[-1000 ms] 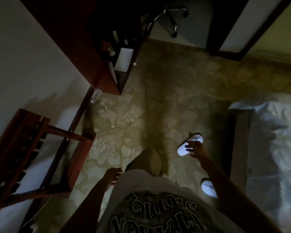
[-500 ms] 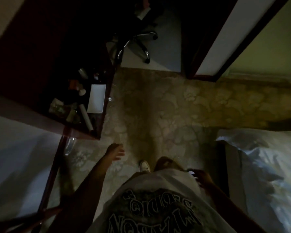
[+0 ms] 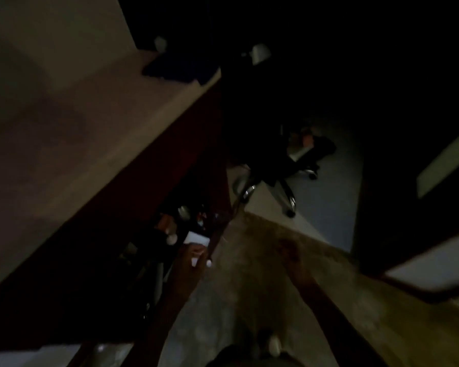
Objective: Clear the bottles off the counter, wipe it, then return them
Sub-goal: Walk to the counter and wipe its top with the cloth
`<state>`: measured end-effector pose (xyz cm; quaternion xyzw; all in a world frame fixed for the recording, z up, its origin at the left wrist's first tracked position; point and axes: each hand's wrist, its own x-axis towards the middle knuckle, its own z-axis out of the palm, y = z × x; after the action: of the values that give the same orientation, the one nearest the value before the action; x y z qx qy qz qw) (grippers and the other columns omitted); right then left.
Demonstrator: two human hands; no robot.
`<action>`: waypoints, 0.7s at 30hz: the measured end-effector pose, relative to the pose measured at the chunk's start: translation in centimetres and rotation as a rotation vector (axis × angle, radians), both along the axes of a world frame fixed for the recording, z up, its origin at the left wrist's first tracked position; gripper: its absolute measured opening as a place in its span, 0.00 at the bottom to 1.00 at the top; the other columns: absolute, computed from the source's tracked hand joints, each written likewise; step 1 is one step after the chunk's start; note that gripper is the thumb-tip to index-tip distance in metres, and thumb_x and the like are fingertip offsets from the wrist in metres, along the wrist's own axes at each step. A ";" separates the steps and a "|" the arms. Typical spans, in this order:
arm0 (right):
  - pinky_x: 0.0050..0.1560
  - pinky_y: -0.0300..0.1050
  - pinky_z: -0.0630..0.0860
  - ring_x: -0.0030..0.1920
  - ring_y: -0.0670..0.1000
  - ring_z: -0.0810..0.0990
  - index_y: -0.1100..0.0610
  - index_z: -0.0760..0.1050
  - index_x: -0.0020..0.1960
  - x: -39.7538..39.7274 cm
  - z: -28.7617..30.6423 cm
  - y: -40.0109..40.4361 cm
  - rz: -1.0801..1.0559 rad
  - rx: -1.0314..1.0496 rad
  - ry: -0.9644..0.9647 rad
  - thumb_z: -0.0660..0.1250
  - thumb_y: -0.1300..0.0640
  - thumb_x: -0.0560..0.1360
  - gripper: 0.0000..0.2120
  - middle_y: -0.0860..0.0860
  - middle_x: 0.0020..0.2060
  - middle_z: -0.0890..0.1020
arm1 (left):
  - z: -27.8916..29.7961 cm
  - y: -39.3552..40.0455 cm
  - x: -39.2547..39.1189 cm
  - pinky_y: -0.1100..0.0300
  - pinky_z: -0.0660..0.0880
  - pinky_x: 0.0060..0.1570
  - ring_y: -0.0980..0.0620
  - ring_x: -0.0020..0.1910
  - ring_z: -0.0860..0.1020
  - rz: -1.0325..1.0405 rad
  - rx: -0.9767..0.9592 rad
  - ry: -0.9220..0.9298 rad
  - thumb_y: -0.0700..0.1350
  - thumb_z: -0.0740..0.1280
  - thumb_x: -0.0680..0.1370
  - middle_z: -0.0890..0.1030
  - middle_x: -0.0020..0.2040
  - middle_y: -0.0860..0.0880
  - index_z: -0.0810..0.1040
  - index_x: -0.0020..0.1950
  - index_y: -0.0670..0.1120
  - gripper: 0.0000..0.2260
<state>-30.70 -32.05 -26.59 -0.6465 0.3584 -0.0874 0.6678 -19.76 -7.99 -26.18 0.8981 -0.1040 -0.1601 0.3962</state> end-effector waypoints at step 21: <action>0.74 0.50 0.54 0.77 0.48 0.57 0.45 0.58 0.77 57.1 19.9 -7.0 1.025 -1.422 -0.315 0.46 0.43 0.83 0.24 0.45 0.77 0.59 | 18.7 -5.7 30.2 0.47 0.73 0.56 0.41 0.60 0.73 0.248 0.564 -0.663 0.62 0.53 0.77 0.73 0.63 0.46 0.74 0.65 0.50 0.24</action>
<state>26.39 -39.04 -6.73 -0.9694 -0.2102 -0.0675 0.1071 10.41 -13.68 -7.46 0.9794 -0.0691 0.1631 0.0973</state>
